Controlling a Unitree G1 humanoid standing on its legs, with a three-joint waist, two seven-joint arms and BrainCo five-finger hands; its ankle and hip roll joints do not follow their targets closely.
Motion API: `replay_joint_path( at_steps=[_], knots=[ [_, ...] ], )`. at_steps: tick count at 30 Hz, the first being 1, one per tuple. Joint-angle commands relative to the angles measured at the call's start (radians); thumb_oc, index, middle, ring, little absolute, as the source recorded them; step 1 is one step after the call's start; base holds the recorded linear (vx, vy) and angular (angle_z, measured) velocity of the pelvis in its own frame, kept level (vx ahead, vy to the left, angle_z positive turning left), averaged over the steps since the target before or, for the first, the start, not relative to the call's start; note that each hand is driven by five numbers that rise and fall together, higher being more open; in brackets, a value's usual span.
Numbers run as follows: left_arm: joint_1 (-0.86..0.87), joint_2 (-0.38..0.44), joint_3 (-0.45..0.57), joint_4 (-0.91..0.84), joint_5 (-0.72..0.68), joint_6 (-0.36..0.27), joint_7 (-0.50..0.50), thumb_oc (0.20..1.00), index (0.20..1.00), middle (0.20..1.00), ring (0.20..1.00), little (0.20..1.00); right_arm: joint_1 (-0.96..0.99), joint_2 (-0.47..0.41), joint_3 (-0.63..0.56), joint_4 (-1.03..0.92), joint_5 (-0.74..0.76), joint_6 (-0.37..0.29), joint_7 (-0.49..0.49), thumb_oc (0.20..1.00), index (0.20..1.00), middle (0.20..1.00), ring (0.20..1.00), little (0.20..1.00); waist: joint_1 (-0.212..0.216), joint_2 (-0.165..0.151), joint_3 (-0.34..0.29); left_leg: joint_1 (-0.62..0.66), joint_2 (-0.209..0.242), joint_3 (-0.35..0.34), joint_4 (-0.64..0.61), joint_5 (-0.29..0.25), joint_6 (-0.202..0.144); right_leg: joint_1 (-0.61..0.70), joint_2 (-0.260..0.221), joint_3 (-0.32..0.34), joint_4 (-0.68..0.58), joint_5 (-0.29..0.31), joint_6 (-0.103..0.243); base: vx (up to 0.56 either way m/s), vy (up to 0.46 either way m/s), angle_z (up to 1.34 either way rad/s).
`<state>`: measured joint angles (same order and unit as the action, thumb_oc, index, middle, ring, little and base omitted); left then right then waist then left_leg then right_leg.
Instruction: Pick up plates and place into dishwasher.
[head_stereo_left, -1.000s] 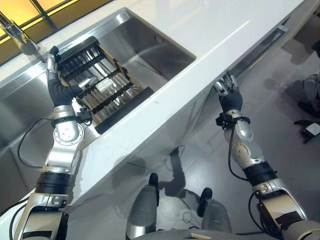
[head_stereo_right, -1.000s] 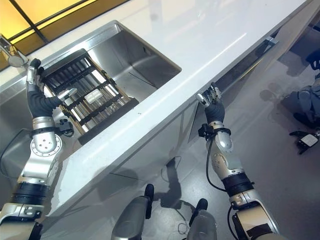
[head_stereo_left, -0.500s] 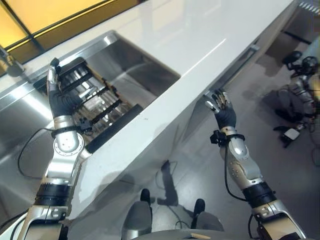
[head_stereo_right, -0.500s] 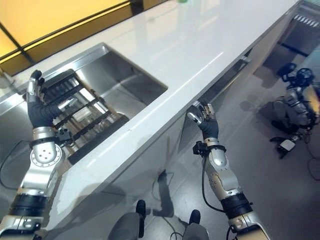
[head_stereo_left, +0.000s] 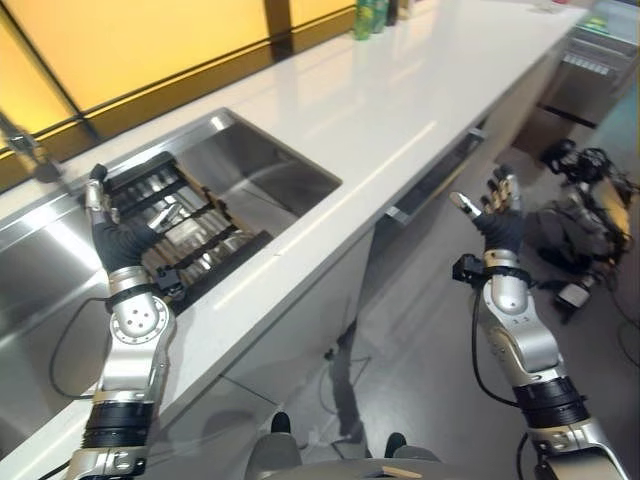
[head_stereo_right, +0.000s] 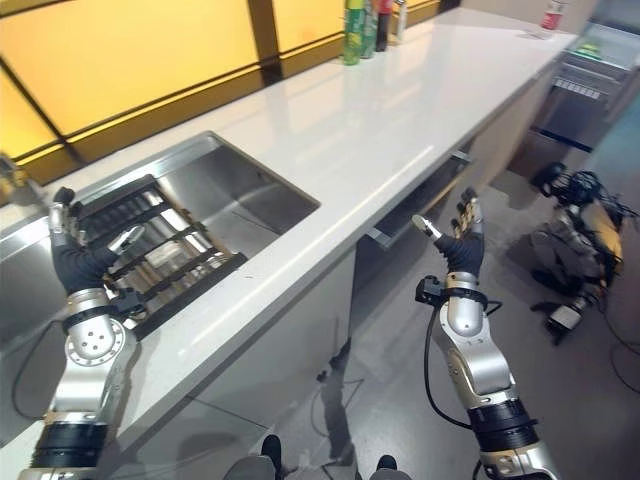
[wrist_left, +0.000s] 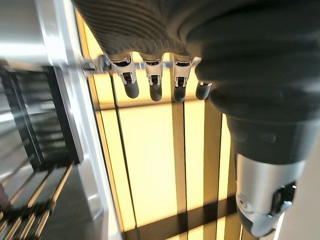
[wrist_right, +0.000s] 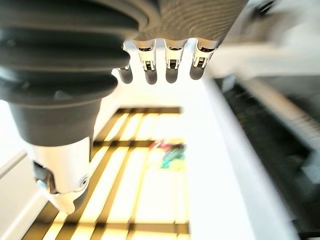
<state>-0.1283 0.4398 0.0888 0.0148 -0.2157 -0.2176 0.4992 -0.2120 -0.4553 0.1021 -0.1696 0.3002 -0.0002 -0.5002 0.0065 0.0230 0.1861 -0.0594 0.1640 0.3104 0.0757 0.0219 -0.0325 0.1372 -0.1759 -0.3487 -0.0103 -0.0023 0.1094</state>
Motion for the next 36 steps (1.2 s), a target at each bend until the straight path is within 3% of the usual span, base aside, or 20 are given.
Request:
replay_joint_path(
  at_steps=[1,3,5,7,9,11,13,15,17,19,20,25,36],
  knots=[
    [-0.054,0.049,-0.009,-0.026,-0.067,-0.031,-0.053,1.000,1.000,1.000,1.000,1.000,-0.084,-0.032,0.037,-0.060,-0.090,-0.108,0.061,1.000,1.000,1.000,1.000,1.000,-0.010,-0.022,-0.066,-0.020,0.094,0.055,0.168,0.017,-0.105,-0.055,-0.034,-0.011,0.109,-0.062,-0.035,0.12,0.218,1.24],
    [-0.067,0.042,-0.025,-0.025,-0.095,-0.023,-0.069,1.000,1.000,1.000,1.000,1.000,-0.115,-0.044,0.059,-0.050,-0.075,-0.110,0.085,1.000,1.000,1.000,1.000,1.000,0.012,-0.026,-0.072,-0.018,0.028,-0.015,0.157,-0.025,-0.086,-0.055,-0.048,0.006,0.130,-0.059,-0.028,0.16,0.218,1.13],
    [-0.069,0.026,-0.034,-0.033,-0.105,-0.014,-0.096,1.000,1.000,1.000,1.000,1.000,-0.119,-0.040,0.062,-0.049,-0.065,-0.112,0.100,1.000,1.000,1.000,1.000,1.000,0.021,-0.026,-0.082,0.005,-0.003,-0.026,0.133,-0.052,-0.065,-0.056,-0.058,0.008,0.179,-0.073,-0.018,0.15,0.202,0.86],
    [-0.077,0.020,-0.056,-0.050,-0.107,-0.013,-0.101,1.000,1.000,1.000,1.000,1.000,-0.105,-0.026,0.060,-0.050,-0.062,-0.116,0.118,1.000,1.000,1.000,1.000,1.000,0.034,-0.030,-0.081,0.028,-0.055,-0.066,0.106,-0.082,-0.027,-0.085,-0.074,0.022,0.308,-0.062,0.003,0.15,0.186,0.62],
    [-0.084,0.016,-0.067,-0.054,-0.091,-0.012,-0.117,1.000,1.000,1.000,1.000,1.000,-0.086,-0.015,0.059,-0.055,-0.055,-0.124,0.134,1.000,1.000,1.000,1.000,1.000,0.035,-0.020,-0.079,0.047,-0.074,-0.085,0.073,-0.082,0.004,-0.155,-0.087,0.051,0.476,-0.008,0.019,0.12,0.161,0.65],
    [-0.092,0.026,-0.075,-0.066,-0.076,-0.013,-0.118,1.000,1.000,1.000,1.000,1.000,-0.061,-0.011,0.053,-0.068,-0.034,-0.133,0.153,1.000,1.000,1.000,1.000,1.000,0.040,-0.016,-0.076,0.052,-0.087,-0.109,0.054,-0.084,0.017,-0.196,-0.083,0.076,0.565,-0.003,0.018,0.11,0.054,0.81],
    [-0.098,0.023,-0.086,-0.070,-0.074,-0.016,-0.107,1.000,1.000,1.000,1.000,1.000,-0.051,-0.004,0.053,-0.064,-0.026,-0.147,0.161,1.000,1.000,1.000,1.000,1.000,0.036,-0.028,-0.074,0.052,-0.103,-0.134,0.043,-0.081,0.014,-0.196,-0.054,0.117,0.518,-0.004,0.015,0.10,-0.082,0.57],
    [-0.130,0.016,-0.115,-0.061,-0.072,-0.017,-0.101,1.000,1.000,1.000,1.000,1.000,-0.042,-0.016,0.045,-0.053,-0.010,-0.166,0.154,1.000,1.000,1.000,1.000,1.000,0.021,-0.050,-0.080,0.028,-0.138,-0.195,0.053,-0.074,0.008,-0.161,0.026,0.175,0.329,-0.059,-0.010,0.14,-0.172,0.65],
    [-0.155,0.006,-0.142,-0.044,-0.052,-0.017,-0.100,1.000,1.000,1.000,1.000,1.000,-0.056,-0.019,0.046,-0.025,-0.007,-0.177,0.158,1.000,1.000,1.000,1.000,1.000,0.006,-0.066,-0.084,0.029,-0.154,-0.232,0.053,-0.080,-0.005,-0.142,0.020,0.215,0.173,-0.041,-0.008,0.14,-0.174,0.85],
    [-0.171,0.001,-0.164,-0.033,-0.047,-0.010,-0.096,1.000,1.000,1.000,1.000,1.000,-0.074,-0.025,0.050,-0.009,-0.001,-0.179,0.167,1.000,1.000,1.000,1.000,1.000,-0.007,-0.071,-0.086,0.040,-0.156,-0.249,0.039,-0.087,-0.010,-0.134,0.017,0.256,0.085,-0.004,0.009,0.09,-0.173,1.02],
    [-0.172,0.001,-0.178,-0.037,-0.049,-0.011,-0.092,1.000,1.000,1.000,1.000,1.000,-0.081,-0.025,0.048,-0.005,-0.004,-0.171,0.159,1.000,1.000,1.000,1.000,1.000,-0.011,-0.072,-0.084,0.042,-0.156,-0.258,0.037,-0.095,-0.006,-0.145,0.020,0.291,0.103,0.009,0.015,0.05,-0.183,0.87],
    [-0.176,-0.040,-0.230,-0.045,-0.067,0.038,-0.111,1.000,1.000,1.000,1.000,1.000,-0.150,-0.025,0.046,0.039,0.022,-0.110,0.128,1.000,1.000,1.000,1.000,1.000,0.020,-0.083,-0.107,0.055,-0.133,-0.272,0.025,-0.092,-0.025,-0.088,0.026,0.245,0.030,0.010,0.012,0.02,-0.164,0.45],
    [-0.146,-0.025,-0.206,-0.089,-0.123,0.075,-0.144,1.000,1.000,1.000,1.000,1.000,-0.139,-0.009,0.072,0.013,0.033,-0.040,0.127,1.000,1.000,1.000,1.000,1.000,0.010,-0.060,-0.144,0.106,-0.067,-0.238,-0.037,-0.063,-0.058,-0.063,0.019,0.213,-0.038,0.040,0.017,0.04,-0.056,0.11]
  ],
)
